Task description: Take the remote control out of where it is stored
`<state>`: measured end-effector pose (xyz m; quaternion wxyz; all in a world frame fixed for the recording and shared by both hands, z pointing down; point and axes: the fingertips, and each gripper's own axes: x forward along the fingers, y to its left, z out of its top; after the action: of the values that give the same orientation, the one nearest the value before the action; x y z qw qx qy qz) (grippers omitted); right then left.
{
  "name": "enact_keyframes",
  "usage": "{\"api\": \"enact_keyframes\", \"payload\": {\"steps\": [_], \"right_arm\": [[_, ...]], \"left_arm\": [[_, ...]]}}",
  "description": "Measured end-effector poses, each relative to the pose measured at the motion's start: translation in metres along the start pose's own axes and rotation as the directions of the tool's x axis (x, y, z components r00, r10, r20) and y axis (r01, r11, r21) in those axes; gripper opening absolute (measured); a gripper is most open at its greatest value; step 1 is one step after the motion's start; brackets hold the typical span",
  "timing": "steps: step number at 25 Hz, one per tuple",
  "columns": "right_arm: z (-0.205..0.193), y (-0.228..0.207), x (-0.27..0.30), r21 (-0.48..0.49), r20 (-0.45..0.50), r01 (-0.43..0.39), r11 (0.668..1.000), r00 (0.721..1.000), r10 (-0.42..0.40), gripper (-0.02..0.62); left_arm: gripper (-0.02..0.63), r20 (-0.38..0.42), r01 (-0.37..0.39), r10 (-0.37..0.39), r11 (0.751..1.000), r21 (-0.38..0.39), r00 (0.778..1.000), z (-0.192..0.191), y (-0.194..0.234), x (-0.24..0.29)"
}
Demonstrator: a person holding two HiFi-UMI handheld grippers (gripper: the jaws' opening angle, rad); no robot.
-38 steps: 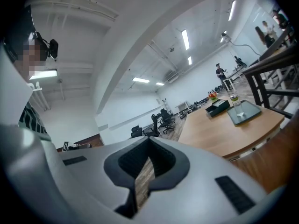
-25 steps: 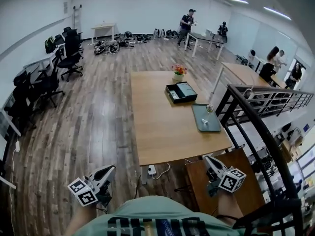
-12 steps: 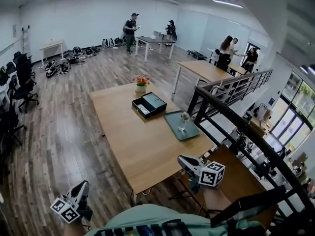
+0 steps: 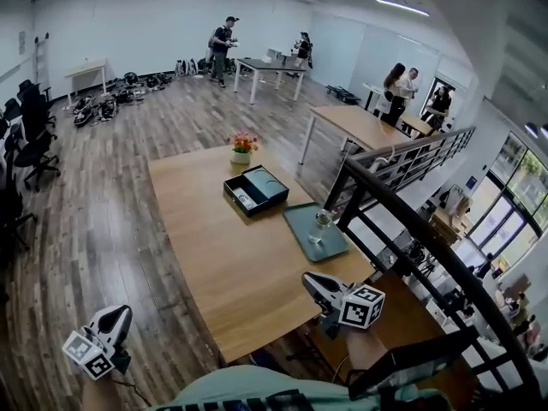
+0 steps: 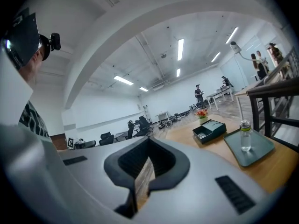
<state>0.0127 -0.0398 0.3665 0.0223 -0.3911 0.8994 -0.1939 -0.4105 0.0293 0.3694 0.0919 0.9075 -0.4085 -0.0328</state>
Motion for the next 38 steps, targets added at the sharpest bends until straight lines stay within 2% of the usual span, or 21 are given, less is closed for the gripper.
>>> {"api": "enact_keyframes", "payload": {"steps": [3,6,8,10,12,15,16,18,20,21,22,24,26,28,31,33,34,38], "right_arm": [[0.008,-0.049,0.028,0.031,0.024,-0.044,0.999,0.999,0.043,0.006],[0.026,-0.083,0.061,0.05,0.037,-0.142,0.989,0.989,0.14,0.006],[0.04,-0.117,0.077,0.051,0.025,-0.189,0.981,0.982,0.187,0.006],[0.054,-0.165,0.092,0.007,0.002,-0.238,0.971,0.971,0.238,0.006],[0.056,-0.208,0.108,-0.027,-0.024,-0.283,0.959,0.959,0.283,0.006],[0.039,-0.25,0.124,-0.043,-0.065,-0.331,0.943,0.943,0.328,0.006],[0.032,-0.261,0.127,-0.05,-0.078,-0.338,0.94,0.939,0.334,0.006],[0.02,-0.278,0.133,-0.069,-0.103,-0.352,0.933,0.933,0.344,0.006],[0.007,-0.285,0.138,-0.101,-0.132,-0.371,0.923,0.925,0.358,0.006],[0.0,-0.287,0.14,-0.115,-0.144,-0.381,0.917,0.92,0.365,0.006],[-0.007,-0.287,0.141,-0.123,-0.154,-0.392,0.912,0.915,0.373,0.006],[-0.021,-0.286,0.139,-0.12,-0.171,-0.417,0.901,0.902,0.395,0.006],[-0.033,-0.287,0.135,-0.113,-0.185,-0.441,0.891,0.89,0.417,0.006],[-0.044,-0.291,0.133,-0.127,-0.2,-0.45,0.884,0.885,0.421,0.006],[-0.066,-0.298,0.129,-0.186,-0.242,-0.443,0.877,0.886,0.396,0.006],[-0.077,-0.299,0.128,-0.196,-0.249,-0.433,0.88,0.89,0.383,0.006],[-0.081,-0.299,0.128,-0.194,-0.25,-0.431,0.881,0.89,0.381,0.006],[-0.095,-0.311,0.13,-0.181,-0.265,-0.4,0.899,0.9,0.347,0.006]], "left_arm": [[-0.008,-0.09,0.019,-0.006,0.989,0.145,0.996,0.003,0.006,0.051],[-0.008,-0.175,-0.005,0.053,0.965,0.261,0.983,0.028,0.009,0.101],[-0.008,-0.234,-0.002,0.084,0.944,0.33,0.969,0.041,0.009,0.157],[-0.008,-0.3,0.039,0.088,0.919,0.391,0.95,0.043,0.009,0.232],[-0.008,-0.39,0.101,0.09,0.891,0.443,0.916,0.039,0.009,0.3],[-0.008,-0.526,0.213,0.092,0.845,0.49,0.845,0.026,0.012,0.38],[-0.008,-0.564,0.256,0.093,0.822,0.508,0.821,0.02,0.015,0.406],[-0.008,-0.639,0.356,0.111,0.752,0.555,0.761,0.005,0.025,0.454],[-0.007,-0.709,0.465,0.145,0.662,0.588,0.69,-0.011,0.037,0.494],[0.028,-0.739,0.516,0.161,0.619,0.592,0.654,-0.021,0.044,0.512],[0.035,-0.763,0.561,0.176,0.579,0.592,0.622,-0.03,0.051,0.528],[0.054,-0.795,0.631,0.2,0.512,0.583,0.573,-0.049,0.063,0.56],[0.072,-0.817,0.693,0.216,0.44,0.571,0.535,-0.07,0.072,0.592],[0.091,-0.837,0.759,0.236,0.352,0.548,0.494,-0.092,0.08,0.622],[0.11,-0.867,0.849,0.282,0.229,0.476,0.41,-0.129,0.101,0.658],[0.128,-0.879,0.889,0.311,0.167,0.425,0.362,-0.151,0.118,0.676],[0.135,-0.882,0.901,0.318,0.146,0.408,0.347,-0.16,0.125,0.685],[0.165,-0.888,0.931,0.336,0.072,0.358,0.315,-0.191,0.149,0.72]]}}
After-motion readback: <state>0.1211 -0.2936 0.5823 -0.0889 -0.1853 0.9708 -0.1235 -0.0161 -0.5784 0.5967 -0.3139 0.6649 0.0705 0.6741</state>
